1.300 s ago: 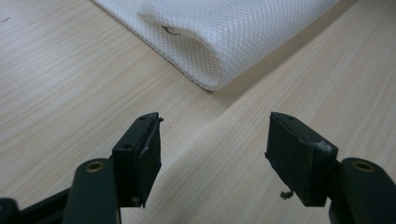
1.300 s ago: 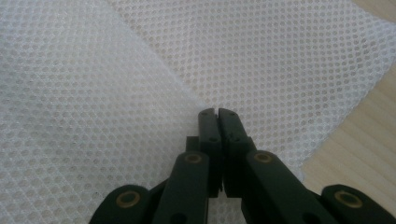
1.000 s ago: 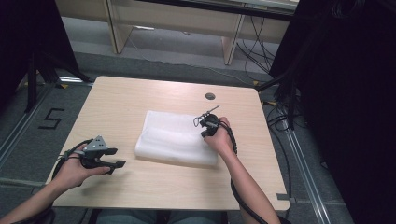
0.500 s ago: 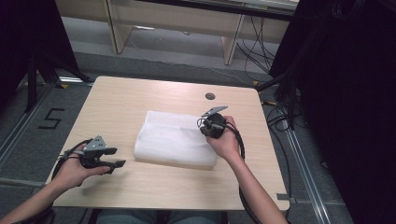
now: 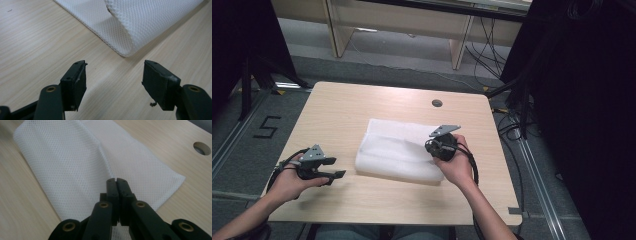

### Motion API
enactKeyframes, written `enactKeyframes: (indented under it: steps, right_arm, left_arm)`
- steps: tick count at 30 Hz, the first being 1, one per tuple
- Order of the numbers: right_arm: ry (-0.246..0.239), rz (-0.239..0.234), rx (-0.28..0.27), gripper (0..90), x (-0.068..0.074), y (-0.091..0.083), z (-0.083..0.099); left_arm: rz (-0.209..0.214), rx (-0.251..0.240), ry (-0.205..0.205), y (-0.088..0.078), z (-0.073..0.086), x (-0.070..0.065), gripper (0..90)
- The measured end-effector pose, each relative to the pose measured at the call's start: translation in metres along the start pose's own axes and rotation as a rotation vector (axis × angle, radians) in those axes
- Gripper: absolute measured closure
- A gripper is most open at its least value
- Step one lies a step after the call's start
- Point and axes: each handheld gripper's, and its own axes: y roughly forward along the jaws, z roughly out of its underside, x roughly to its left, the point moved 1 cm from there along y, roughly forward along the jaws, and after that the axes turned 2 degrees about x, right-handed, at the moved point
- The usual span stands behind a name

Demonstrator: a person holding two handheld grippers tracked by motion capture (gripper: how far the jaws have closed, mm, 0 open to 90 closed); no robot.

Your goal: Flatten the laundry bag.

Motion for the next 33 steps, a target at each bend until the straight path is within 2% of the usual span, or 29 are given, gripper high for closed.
enactKeyframes:
  steps: [1, 2, 3, 4, 5, 6, 7, 8, 10, 12, 14, 15, 16, 17, 18, 19, 20, 21, 24, 25, 26, 28, 29, 32, 33]
  right_arm:
    - [0.0, 0.0, 0.0, 90.0, 0.0, 0.0, 0.0]
    - [-0.012, -0.002, -0.01, 90.0, 0.002, -0.001, 0.001]
    - [-0.012, -0.002, -0.01, 90.0, 0.002, -0.001, 0.001]
    - [-0.003, 0.002, -0.031, 90.0, 0.004, -0.001, 0.002]
    - [-0.003, 0.002, -0.031, 90.0, 0.004, -0.001, 0.002]
    - [-0.02, -0.006, -0.015, 90.0, 0.005, -0.003, 0.002]
    - [-0.022, 0.009, -0.056, 90.0, 0.006, 0.0, 0.003]
    - [-0.03, -0.011, -0.034, 90.0, 0.009, -0.003, 0.004]
    - [-0.043, 0.003, -0.049, 90.0, 0.011, -0.003, 0.005]
    - [-0.054, -0.007, -0.051, 90.0, 0.014, -0.003, 0.008]
    - [-0.056, -0.004, -0.055, 90.0, 0.014, -0.002, 0.009]
    - [-0.07, -0.018, -0.043, 90.0, 0.014, -0.003, 0.011]
    - [-0.07, -0.018, -0.043, 90.0, 0.014, -0.003, 0.011]
    - [-0.066, 0.0, -0.079, 90.0, 0.016, 0.001, 0.011]
    - [-0.054, -0.001, -0.062, 90.0, 0.017, 0.0, 0.011]
    - [-0.069, -0.008, -0.038, 90.0, 0.017, -0.002, 0.01]
    - [-0.069, -0.008, -0.038, 90.0, 0.017, -0.002, 0.01]
    - [-0.07, -0.009, -0.039, 90.0, 0.017, -0.002, 0.009]
    - [-0.074, -0.005, -0.05, 90.0, 0.019, -0.002, 0.009]
    - [-0.091, -0.006, -0.056, 90.0, 0.019, -0.001, 0.008]
    - [-0.07, -0.005, -0.051, 90.0, 0.02, -0.002, 0.009]
    - [-0.065, 0.001, -0.061, 90.0, 0.02, -0.002, 0.01]
    - [-0.065, 0.004, -0.072, 90.0, 0.021, -0.001, 0.01]
    - [-0.068, -0.011, -0.053, 90.0, 0.021, -0.003, 0.01]
    - [-0.068, -0.011, -0.053, 90.0, 0.021, -0.003, 0.01]
  left_arm:
    - [0.0, 0.0, 0.0, 0.0, 0.0, 0.0, 35.2]
    - [-0.004, 0.014, 0.017, -0.001, 0.0, 0.001, 35.3]
    - [-0.003, -0.003, -0.003, 0.0, 0.0, 0.0, 35.3]
    - [-0.004, 0.0, -0.003, 0.0, 0.0, 0.001, 35.4]
    - [-0.004, 0.0, -0.003, 0.0, 0.0, 0.001, 35.5]
    - [-0.004, -0.011, -0.023, 0.0, 0.0, 0.0, 35.5]
    - [-0.01, -0.01, -0.008, -0.001, 0.0, 0.001, 35.8]
    - [-0.013, -0.017, -0.019, -0.002, 0.0, 0.002, 36.7]
    - [-0.016, -0.017, -0.023, -0.003, -0.001, 0.004, 37.4]
    - [-0.019, -0.043, -0.076, -0.007, -0.004, 0.008, 41.0]
    - [-0.02, -0.059, -0.09, -0.008, -0.007, 0.009, 42.2]
    - [-0.015, -0.081, -0.095, -0.011, -0.018, 0.011, 43.3]
    - [-0.015, -0.081, -0.095, -0.011, -0.018, 0.011, 43.2]
    - [-0.013, -0.088, -0.093, -0.013, -0.025, 0.012, 43.2]
    - [-0.005, -0.092, -0.08, -0.013, -0.032, 0.013, 42.7]
    - [-0.006, -0.096, -0.062, -0.013, -0.04, 0.015, 42.6]
    - [-0.014, -0.118, -0.062, -0.01, -0.049, 0.016, 42.6]
    - [-0.013, -0.121, -0.056, -0.008, -0.059, 0.018, 42.3]
    - [0.026, -0.148, -0.094, 0.004, -0.085, 0.028, 42.2]
    - [0.046, -0.139, -0.097, 0.01, -0.092, 0.031, 41.7]
    - [0.061, -0.128, -0.103, 0.015, -0.098, 0.032, 41.1]
    - [0.111, -0.061, -0.092, 0.026, -0.106, 0.035, 39.4]
    - [0.129, -0.051, -0.085, 0.031, -0.109, 0.036, 39.2]
    - [0.172, -0.003, -0.118, 0.043, -0.112, 0.036, 36.3]
    - [0.172, -0.003, -0.118, 0.043, -0.112, 0.036, 36.2]
